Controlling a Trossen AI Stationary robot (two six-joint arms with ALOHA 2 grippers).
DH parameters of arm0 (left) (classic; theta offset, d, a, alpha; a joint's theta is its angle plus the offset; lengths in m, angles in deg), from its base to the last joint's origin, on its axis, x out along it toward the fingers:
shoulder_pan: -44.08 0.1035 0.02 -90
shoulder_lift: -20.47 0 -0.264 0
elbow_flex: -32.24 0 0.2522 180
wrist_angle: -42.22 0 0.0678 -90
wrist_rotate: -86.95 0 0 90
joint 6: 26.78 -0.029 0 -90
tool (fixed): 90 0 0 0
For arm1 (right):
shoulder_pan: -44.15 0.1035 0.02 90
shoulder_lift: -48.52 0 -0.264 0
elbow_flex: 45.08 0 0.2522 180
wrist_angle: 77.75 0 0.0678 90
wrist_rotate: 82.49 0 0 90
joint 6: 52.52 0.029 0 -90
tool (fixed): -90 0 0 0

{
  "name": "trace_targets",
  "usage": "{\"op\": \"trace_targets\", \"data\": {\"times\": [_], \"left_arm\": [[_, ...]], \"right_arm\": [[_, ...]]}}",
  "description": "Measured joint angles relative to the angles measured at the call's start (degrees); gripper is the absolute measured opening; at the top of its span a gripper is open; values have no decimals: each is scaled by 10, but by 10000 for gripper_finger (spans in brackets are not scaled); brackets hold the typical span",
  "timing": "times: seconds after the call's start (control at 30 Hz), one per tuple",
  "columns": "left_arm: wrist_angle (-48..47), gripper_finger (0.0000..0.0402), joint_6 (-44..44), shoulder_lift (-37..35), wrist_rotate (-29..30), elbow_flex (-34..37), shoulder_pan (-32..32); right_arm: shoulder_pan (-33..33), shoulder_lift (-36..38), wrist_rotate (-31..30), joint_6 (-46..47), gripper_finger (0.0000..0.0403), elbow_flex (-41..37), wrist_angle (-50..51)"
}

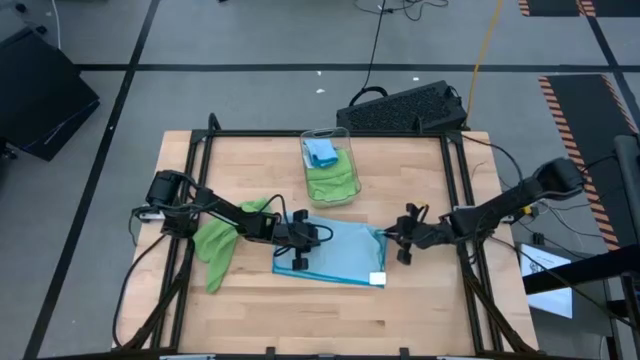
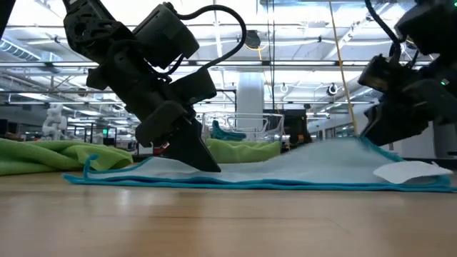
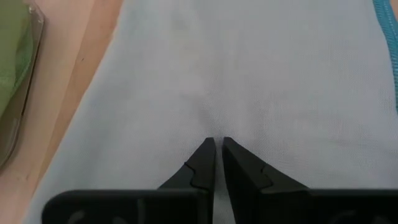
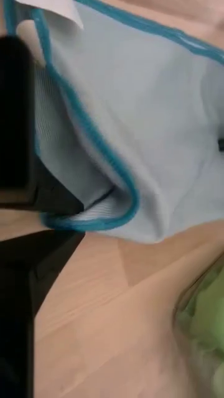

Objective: Fold microfiber towels
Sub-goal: Fold the blue towel

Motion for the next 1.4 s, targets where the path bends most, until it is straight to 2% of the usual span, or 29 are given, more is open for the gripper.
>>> {"op": "trace_targets", "data": {"times": [0.23, 0.47, 0.6, 0.7, 0.83, 0.97, 1.03, 1.17, 1.4], "left_arm": [[5, 35, 6, 0, 1, 1, 0], [15, 35, 0, 0, 2, 3, 0], [18, 35, 5, 0, 2, 3, 0], [19, 35, 14, 0, 2, 3, 0], [22, 35, 20, 1, 2, 3, 0], [24, 35, 19, 1, 3, 3, 0], [25, 35, 19, 1, 5, 3, 0], [25, 35, 19, 1, 5, 3, 0], [32, 35, 19, 2, 7, 4, 0]], "right_arm": [[0, 58, -14, 42, 130, -64, -30], [-12, 53, -15, -64, 178, -75, -153], [-28, 45, -2, -69, 177, -52, -144], [-44, 42, 4, 13, 166, -33, -128], [-33, 20, 30, 171, 151, -25, -127], [3, -19, -3, 265, 146, -25, -126], [11, -40, -31, 287, 146, -18, -125], [9, -72, -27, 308, 146, 14, -109], [-8, -124, -30, 330, 146, 87, 12]]}}
